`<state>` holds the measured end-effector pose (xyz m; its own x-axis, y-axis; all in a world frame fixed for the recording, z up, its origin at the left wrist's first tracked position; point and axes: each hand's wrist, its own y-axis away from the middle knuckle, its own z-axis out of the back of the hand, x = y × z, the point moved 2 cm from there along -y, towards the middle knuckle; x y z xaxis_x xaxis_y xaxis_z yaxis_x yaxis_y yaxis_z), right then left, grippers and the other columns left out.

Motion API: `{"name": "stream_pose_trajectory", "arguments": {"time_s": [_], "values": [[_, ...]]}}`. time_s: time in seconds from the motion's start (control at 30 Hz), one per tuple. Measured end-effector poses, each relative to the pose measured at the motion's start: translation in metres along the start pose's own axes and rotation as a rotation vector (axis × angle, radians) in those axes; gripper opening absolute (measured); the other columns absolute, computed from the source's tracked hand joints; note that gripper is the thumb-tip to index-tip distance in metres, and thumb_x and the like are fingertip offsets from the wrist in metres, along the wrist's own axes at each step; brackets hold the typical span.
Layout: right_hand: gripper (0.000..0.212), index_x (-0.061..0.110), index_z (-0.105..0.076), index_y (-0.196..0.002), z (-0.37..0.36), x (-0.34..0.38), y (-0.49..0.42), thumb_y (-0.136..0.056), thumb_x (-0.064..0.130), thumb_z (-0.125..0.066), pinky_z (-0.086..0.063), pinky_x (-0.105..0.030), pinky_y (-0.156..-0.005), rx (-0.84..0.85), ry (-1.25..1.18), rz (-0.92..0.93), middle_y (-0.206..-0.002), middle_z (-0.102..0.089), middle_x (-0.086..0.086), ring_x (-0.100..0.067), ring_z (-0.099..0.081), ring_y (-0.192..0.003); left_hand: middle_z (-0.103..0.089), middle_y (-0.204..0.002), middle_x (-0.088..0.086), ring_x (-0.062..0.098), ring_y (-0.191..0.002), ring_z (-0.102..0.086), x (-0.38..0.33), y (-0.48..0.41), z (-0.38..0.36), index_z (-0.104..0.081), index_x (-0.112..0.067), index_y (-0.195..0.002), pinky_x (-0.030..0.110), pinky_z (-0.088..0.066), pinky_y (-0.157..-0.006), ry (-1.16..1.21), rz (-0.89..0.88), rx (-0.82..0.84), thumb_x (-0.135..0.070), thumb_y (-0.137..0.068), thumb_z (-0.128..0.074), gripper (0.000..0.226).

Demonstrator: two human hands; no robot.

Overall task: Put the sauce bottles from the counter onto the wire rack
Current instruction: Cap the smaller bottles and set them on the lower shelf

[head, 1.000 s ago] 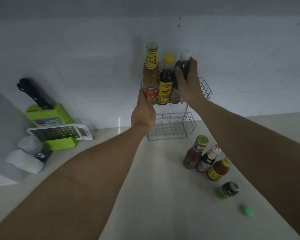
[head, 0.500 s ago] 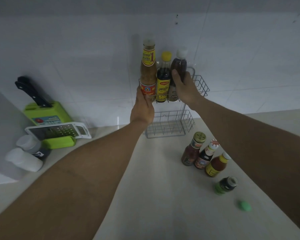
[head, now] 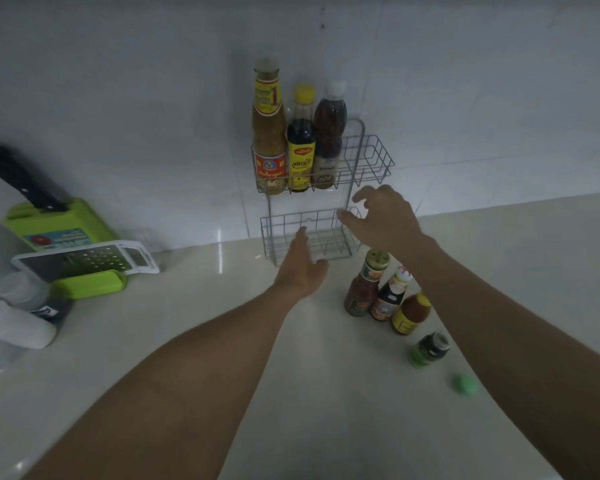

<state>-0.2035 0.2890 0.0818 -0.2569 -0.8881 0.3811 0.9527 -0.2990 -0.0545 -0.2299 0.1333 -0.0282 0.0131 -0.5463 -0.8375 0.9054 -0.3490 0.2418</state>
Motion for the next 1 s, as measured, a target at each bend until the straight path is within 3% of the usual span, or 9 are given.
{"name": "stream_pose_trajectory", "arguments": {"time_s": [0.13,0.2,0.3,0.5,0.6,0.67,0.73,0.87,1.0], "values": [[0.056,0.027,-0.057,-0.127,-0.005,-0.007,0.021,-0.084,0.063,-0.058,-0.040,-0.042,-0.101,0.298,0.284,0.042,-0.123,-0.055,-0.005,-0.029,-0.051,-0.118,-0.023,-0.167,0.000,0.025,-0.151,-0.028,0.001,0.010,-0.025,-0.008,-0.029,-0.162,0.038,-0.043,-0.111,-0.036,-0.024,0.241,-0.012,-0.088,-0.059,0.092],[0.048,0.024,-0.057,-0.128,-0.014,-0.010,0.023,-0.086,0.047,-0.063,-0.044,-0.040,-0.096,0.381,0.288,0.065,-0.122,-0.056,-0.005,-0.029,-0.052,-0.117,-0.023,-0.167,0.000,0.026,-0.151,-0.028,0.000,0.014,-0.033,-0.004,-0.030,-0.162,0.039,-0.039,-0.113,-0.058,-0.027,0.352,-0.013,-0.090,-0.063,0.094],[0.034,0.015,-0.062,-0.121,-0.025,-0.021,0.024,-0.088,0.022,-0.063,-0.047,-0.031,-0.080,0.411,0.281,0.108,-0.121,-0.054,-0.009,-0.028,-0.057,-0.107,-0.032,-0.163,0.004,0.027,-0.147,-0.035,-0.006,0.025,-0.048,-0.010,-0.024,-0.162,0.025,-0.033,-0.101,-0.086,-0.074,0.446,-0.016,-0.096,-0.064,0.086],[0.023,0.019,-0.065,-0.106,-0.024,-0.025,0.018,-0.084,0.026,-0.067,-0.047,-0.028,-0.079,0.427,0.204,0.109,-0.114,-0.059,-0.003,-0.022,-0.058,-0.101,-0.061,-0.129,0.010,0.017,-0.110,-0.056,-0.009,0.034,-0.051,-0.052,-0.013,-0.141,0.028,-0.042,-0.097,-0.020,-0.159,0.353,-0.019,-0.088,-0.067,0.055],[0.019,0.018,-0.068,-0.100,-0.018,-0.016,0.017,-0.085,0.029,-0.068,-0.043,-0.024,-0.071,0.411,0.112,0.121,-0.104,-0.060,0.001,-0.018,-0.057,-0.095,-0.049,-0.123,0.006,0.022,-0.113,-0.055,-0.001,0.034,-0.046,-0.060,-0.019,-0.128,0.033,-0.044,-0.101,-0.042,-0.143,0.288,-0.029,-0.087,-0.073,0.044],[0.017,0.017,-0.071,-0.097,-0.010,-0.004,0.018,-0.084,0.029,-0.070,-0.042,-0.022,-0.066,0.412,0.048,0.167,-0.095,-0.059,0.007,-0.013,-0.055,-0.088,-0.050,-0.117,0.008,0.022,-0.105,-0.059,0.004,0.035,-0.039,-0.067,-0.023,-0.103,0.036,-0.049,-0.098,-0.018,-0.121,0.221,-0.038,-0.079,-0.079,0.031],[0.014,0.019,-0.072,-0.089,-0.002,0.009,0.019,-0.084,0.032,-0.070,-0.042,-0.020,-0.062,0.405,-0.010,0.231,-0.087,-0.059,0.012,-0.008,-0.056,-0.081,-0.058,-0.106,0.010,0.020,-0.090,-0.065,0.006,0.037,-0.031,-0.066,-0.024,-0.080,0.039,-0.056,-0.085,0.061,-0.089,0.152,-0.038,-0.070,-0.080,0.022],[0.023,0.018,-0.069,-0.070,-0.003,0.030,0.023,-0.087,0.033,-0.065,-0.046,-0.024,-0.059,0.259,-0.112,0.356,-0.071,-0.065,0.005,-0.008,-0.058,-0.069,-0.068,-0.077,0.004,0.019,-0.068,-0.065,0.006,0.048,-0.012,-0.061,-0.021,-0.075,0.037,-0.055,-0.069,0.167,0.000,0.028,-0.025,-0.073,-0.075,0.015],[0.042,0.017,-0.054,-0.060,-0.015,0.047,0.027,-0.096,0.039,-0.051,-0.041,-0.029,-0.051,0.074,0.056,0.567,-0.056,-0.054,0.002,-0.016,-0.051,-0.055,-0.065,-0.062,0.000,0.016,-0.057,-0.060,0.010,0.060,-0.003,-0.059,-0.022,-0.065,0.035,-0.055,-0.062,0.163,0.023,-0.090,-0.025,-0.072,-0.073,0.016]]}}
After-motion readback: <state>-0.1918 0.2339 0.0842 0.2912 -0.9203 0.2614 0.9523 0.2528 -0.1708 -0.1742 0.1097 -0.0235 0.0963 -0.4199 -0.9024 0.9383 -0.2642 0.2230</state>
